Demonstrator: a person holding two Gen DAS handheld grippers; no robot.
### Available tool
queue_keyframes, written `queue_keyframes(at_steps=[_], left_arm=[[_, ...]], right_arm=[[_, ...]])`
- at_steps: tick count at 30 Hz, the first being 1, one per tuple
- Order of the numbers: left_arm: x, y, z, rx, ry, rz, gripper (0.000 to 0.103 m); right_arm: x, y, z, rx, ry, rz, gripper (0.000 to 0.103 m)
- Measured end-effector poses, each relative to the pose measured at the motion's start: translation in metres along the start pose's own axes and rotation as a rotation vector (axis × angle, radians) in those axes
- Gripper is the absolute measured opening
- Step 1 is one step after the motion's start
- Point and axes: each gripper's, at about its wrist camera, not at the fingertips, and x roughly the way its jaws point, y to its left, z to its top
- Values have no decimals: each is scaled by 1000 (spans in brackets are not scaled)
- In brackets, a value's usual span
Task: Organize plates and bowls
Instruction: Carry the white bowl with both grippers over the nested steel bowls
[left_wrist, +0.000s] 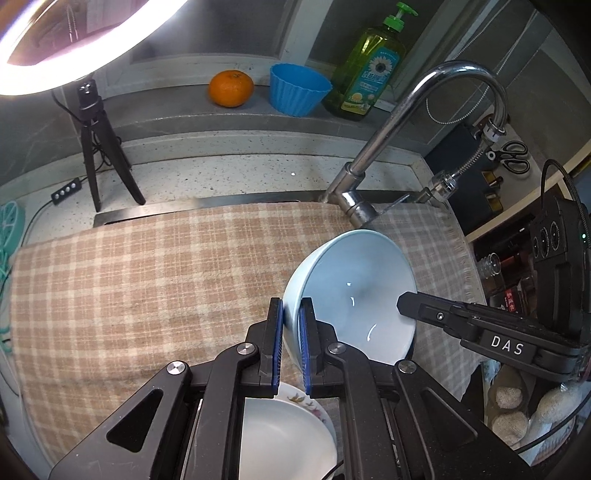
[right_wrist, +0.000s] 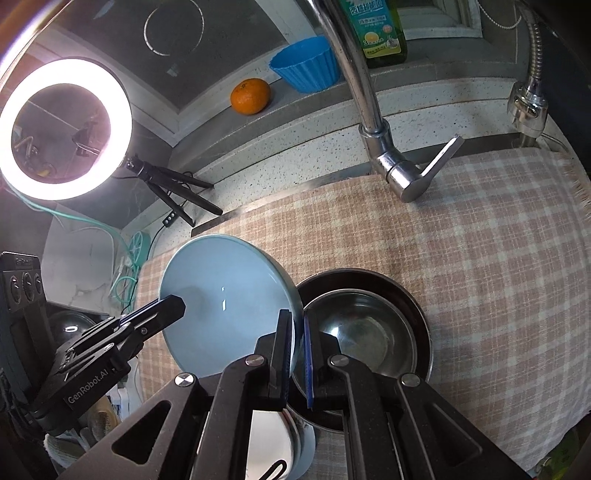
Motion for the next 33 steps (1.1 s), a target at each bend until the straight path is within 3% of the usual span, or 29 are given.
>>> queue_keyframes(at_steps=[13,33], left_arm=[[21,-31,-14,32,62,-43,7],[64,-36,-29,36,174,-30,7]], right_arm=[[-24,-23,-13,13,-13,-62,6],[3,-54,-23,59,41,-113,7]])
